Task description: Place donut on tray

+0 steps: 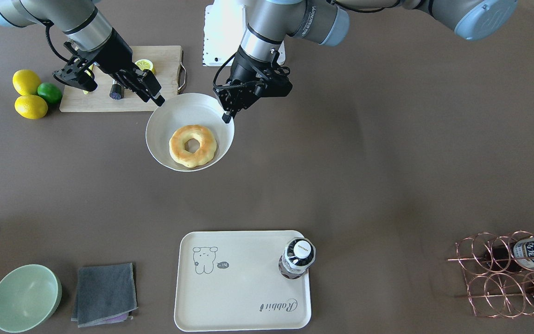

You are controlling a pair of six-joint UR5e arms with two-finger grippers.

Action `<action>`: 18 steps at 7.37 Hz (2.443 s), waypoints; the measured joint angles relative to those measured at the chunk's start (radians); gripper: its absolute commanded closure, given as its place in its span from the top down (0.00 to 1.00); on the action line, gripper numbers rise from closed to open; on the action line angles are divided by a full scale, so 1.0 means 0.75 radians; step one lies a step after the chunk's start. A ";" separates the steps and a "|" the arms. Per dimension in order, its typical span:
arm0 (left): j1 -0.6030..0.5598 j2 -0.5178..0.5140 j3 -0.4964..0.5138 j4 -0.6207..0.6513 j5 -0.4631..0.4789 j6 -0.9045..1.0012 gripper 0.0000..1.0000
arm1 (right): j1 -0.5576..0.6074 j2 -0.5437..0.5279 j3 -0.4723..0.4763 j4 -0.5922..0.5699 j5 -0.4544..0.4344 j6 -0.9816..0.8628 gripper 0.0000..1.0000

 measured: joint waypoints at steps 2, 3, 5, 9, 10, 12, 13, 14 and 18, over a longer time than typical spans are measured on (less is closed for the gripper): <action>0.006 0.000 -0.012 0.000 0.001 -0.001 0.00 | 0.014 0.062 -0.037 -0.011 -0.004 0.068 0.38; 0.010 0.000 -0.013 0.000 0.002 -0.001 0.00 | 0.017 0.078 -0.048 -0.017 -0.005 0.096 0.37; 0.018 0.000 -0.013 0.000 0.017 0.001 0.00 | 0.020 0.088 -0.051 -0.019 -0.005 0.135 0.33; 0.023 0.003 -0.013 0.001 0.020 0.002 0.00 | 0.024 0.088 -0.044 -0.017 -0.006 0.196 0.00; 0.023 0.004 -0.014 0.000 0.019 0.007 0.07 | 0.024 0.088 -0.043 -0.015 -0.006 0.213 0.00; 0.023 0.004 -0.016 0.000 0.017 0.016 0.87 | 0.027 0.089 -0.042 -0.012 -0.004 0.226 0.00; 0.024 0.007 -0.019 -0.001 0.015 0.021 0.98 | 0.027 0.088 -0.043 -0.009 -0.003 0.235 0.00; 0.024 0.022 -0.033 0.000 0.014 0.028 0.98 | 0.029 0.087 -0.044 -0.008 -0.002 0.241 0.00; -0.070 0.181 -0.219 -0.001 -0.162 0.216 0.98 | 0.030 0.084 -0.066 -0.006 -0.010 0.254 0.00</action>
